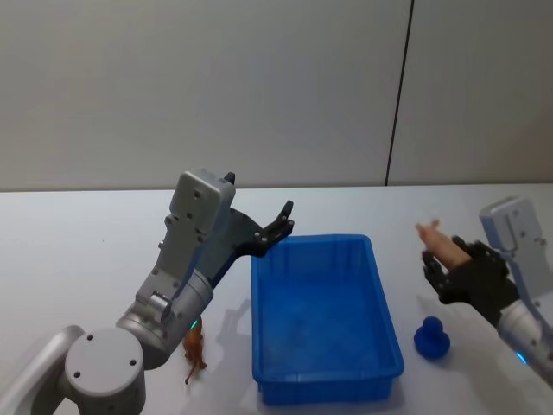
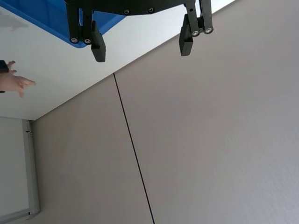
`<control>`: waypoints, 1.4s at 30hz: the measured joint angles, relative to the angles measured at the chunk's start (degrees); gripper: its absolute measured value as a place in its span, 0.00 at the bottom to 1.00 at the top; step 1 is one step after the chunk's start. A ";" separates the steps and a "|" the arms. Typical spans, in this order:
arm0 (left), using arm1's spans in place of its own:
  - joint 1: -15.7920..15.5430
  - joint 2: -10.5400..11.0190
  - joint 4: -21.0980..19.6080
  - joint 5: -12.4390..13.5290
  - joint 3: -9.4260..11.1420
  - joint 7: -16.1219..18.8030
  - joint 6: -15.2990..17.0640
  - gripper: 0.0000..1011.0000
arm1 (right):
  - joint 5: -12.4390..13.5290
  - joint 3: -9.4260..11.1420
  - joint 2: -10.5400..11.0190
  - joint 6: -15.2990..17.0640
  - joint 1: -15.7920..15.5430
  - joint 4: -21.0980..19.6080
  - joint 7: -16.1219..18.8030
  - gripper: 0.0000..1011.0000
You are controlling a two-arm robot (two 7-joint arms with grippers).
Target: Pick up the two dolls from the table and place them into the box.
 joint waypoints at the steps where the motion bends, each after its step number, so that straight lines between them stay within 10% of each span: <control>1: 0.00 0.00 0.00 0.00 0.00 0.00 0.00 0.99 | -0.09 -0.16 -0.21 -0.35 0.34 -0.24 0.81 0.47; 23: 0.00 0.00 0.00 0.00 0.00 0.00 0.00 0.99 | -0.86 -3.61 -4.56 3.20 6.75 1.57 15.86 0.47; 36: 0.00 0.00 0.00 0.00 0.00 0.00 0.00 0.99 | -2.85 -5.13 -6.26 9.23 8.89 4.65 18.01 0.47; 42: 0.00 0.00 0.00 0.00 0.00 0.00 0.00 0.99 | -3.49 -5.48 -6.61 10.52 9.32 5.46 18.05 0.64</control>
